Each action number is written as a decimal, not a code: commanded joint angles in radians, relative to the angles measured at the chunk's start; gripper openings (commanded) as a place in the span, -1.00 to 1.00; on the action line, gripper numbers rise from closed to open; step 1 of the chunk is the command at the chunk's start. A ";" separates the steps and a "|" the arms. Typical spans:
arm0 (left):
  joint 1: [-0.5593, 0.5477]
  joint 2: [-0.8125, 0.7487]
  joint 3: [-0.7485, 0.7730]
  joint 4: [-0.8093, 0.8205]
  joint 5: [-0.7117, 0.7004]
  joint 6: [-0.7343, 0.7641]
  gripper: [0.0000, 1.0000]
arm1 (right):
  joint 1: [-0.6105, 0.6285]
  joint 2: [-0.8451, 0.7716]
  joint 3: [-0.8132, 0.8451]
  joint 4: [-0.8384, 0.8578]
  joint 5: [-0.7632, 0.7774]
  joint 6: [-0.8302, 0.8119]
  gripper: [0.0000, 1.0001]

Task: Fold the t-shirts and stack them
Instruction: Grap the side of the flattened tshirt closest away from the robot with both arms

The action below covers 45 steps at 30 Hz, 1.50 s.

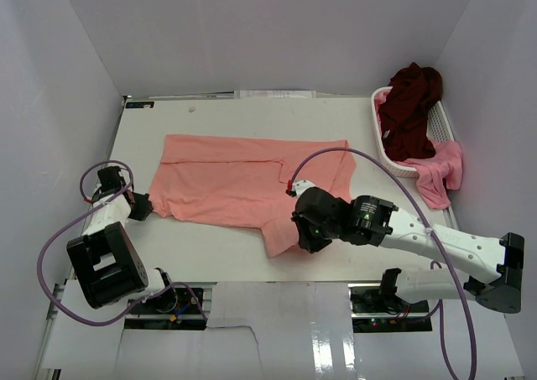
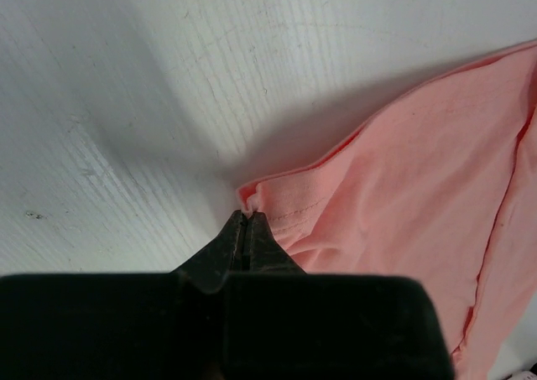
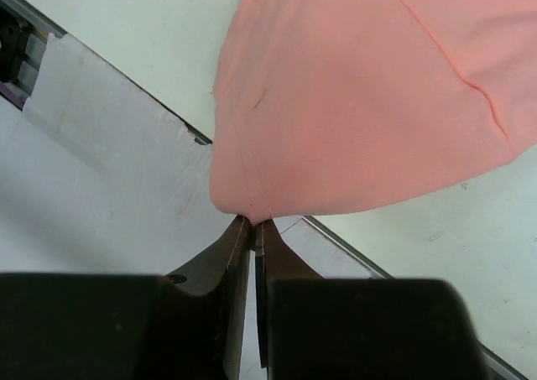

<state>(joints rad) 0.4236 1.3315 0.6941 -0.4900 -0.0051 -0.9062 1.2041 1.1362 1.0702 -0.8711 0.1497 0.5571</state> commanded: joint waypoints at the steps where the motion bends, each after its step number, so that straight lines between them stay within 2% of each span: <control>1: 0.001 -0.014 -0.004 -0.018 0.033 0.023 -1.00 | -0.018 0.011 0.080 -0.069 0.063 -0.025 -0.85; 12: 0.000 -0.057 0.090 -0.099 -0.033 0.032 -1.00 | -0.155 0.089 0.086 -0.082 0.093 -0.091 -0.85; 17: 0.000 -0.060 0.157 -0.151 -0.023 0.030 -1.00 | -0.236 0.093 0.077 -0.074 0.082 -0.132 -0.85; 24: 0.000 -0.068 0.168 -0.153 0.004 0.007 -1.00 | -0.331 0.118 0.120 -0.062 0.073 -0.207 -0.85; 26: 0.000 -0.057 0.170 -0.154 0.036 0.004 -1.00 | -0.357 0.132 0.142 -0.063 0.070 -0.233 -0.85; 35: 0.000 -0.023 0.209 -0.156 0.020 0.001 -1.00 | -0.460 0.218 0.266 -0.068 0.065 -0.319 -0.85; 45: 0.000 0.060 0.263 -0.156 0.019 -0.016 -1.00 | -0.566 0.264 0.286 -0.068 0.060 -0.356 -0.85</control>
<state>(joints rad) 0.4236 1.3762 0.9157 -0.6437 0.0090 -0.9077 0.6636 1.4002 1.3094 -0.9409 0.2066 0.2302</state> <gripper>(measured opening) 0.015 0.086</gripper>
